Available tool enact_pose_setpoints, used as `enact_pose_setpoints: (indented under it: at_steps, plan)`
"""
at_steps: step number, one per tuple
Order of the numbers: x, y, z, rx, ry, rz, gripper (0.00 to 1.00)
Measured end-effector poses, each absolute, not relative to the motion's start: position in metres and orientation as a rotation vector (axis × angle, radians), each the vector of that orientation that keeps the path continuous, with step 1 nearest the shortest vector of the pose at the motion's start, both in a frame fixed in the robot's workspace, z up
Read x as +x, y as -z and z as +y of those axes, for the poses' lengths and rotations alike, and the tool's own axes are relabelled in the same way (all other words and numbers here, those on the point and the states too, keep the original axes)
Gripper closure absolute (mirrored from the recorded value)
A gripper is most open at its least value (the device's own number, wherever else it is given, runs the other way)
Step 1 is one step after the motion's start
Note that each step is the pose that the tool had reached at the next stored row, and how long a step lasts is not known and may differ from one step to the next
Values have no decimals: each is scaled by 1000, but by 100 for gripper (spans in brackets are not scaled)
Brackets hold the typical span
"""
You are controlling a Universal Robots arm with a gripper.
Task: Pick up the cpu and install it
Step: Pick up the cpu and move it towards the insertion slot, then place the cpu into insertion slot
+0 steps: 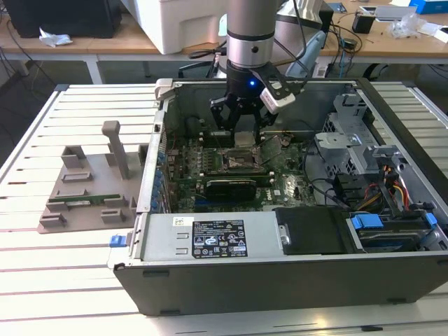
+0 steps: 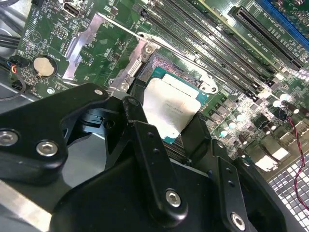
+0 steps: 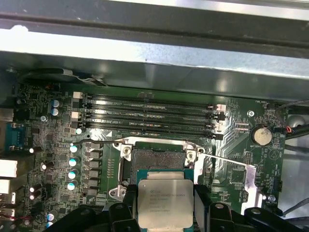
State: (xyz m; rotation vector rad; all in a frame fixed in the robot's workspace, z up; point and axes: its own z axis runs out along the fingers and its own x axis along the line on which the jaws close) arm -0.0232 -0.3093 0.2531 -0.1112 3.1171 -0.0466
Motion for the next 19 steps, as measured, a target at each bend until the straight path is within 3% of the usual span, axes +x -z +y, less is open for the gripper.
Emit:
enact_pose_setpoints:
  at_steps: [19]
  plan:
    - [-23,-253,-309,329,52,3106,45]
